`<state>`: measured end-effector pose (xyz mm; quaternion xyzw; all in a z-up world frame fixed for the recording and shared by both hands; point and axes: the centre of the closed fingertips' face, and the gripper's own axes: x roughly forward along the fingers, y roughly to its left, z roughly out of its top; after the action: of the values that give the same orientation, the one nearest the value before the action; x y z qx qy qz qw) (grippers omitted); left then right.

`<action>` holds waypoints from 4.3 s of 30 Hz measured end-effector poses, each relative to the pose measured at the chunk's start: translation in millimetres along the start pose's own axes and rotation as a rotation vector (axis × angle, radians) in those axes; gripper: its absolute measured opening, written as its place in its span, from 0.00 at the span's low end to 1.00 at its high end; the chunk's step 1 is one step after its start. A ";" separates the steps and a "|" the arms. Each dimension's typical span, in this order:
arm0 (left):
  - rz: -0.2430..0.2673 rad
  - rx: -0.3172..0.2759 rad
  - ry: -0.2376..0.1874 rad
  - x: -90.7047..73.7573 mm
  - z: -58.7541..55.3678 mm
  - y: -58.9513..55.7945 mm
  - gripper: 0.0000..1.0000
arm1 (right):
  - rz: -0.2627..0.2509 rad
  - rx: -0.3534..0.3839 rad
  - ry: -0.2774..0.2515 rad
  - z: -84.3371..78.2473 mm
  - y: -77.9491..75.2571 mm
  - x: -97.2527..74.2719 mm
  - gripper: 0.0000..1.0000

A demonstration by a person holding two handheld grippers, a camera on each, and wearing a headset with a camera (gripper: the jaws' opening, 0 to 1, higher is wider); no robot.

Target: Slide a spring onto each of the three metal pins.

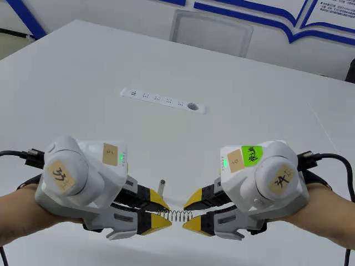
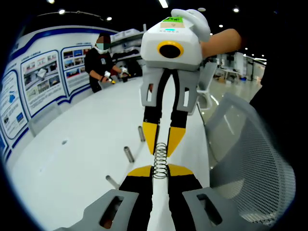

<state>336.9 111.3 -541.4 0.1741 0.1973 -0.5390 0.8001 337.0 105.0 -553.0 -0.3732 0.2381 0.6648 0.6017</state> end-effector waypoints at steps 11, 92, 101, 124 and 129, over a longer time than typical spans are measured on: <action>0.000 0.005 0.007 -3.1 -3.1 0.2 0.10 | 0.004 0.032 -0.074 15.0 -1.8 -9.4 0.10; 0.285 -0.179 -0.022 -50.5 -28.9 52.6 0.67 | -0.127 0.159 -0.201 46.2 -98.7 7.8 0.11; 0.305 -0.207 -0.027 -49.8 -32.2 57.9 0.83 | -0.118 0.207 -0.146 31.2 -106.7 31.8 0.11; 0.358 -0.282 -0.067 -51.5 -35.7 66.4 1.00 | -0.101 0.305 -0.106 13.6 -112.6 54.7 0.11; 0.358 -0.291 -0.085 -52.5 -32.4 68.3 1.00 | -0.093 0.328 -0.113 13.9 -112.0 58.7 0.11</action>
<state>378.5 193.3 -538.4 0.0663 0.2052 -0.3612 0.9072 443.8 170.4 -575.7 -0.2430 0.2916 0.6084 0.6970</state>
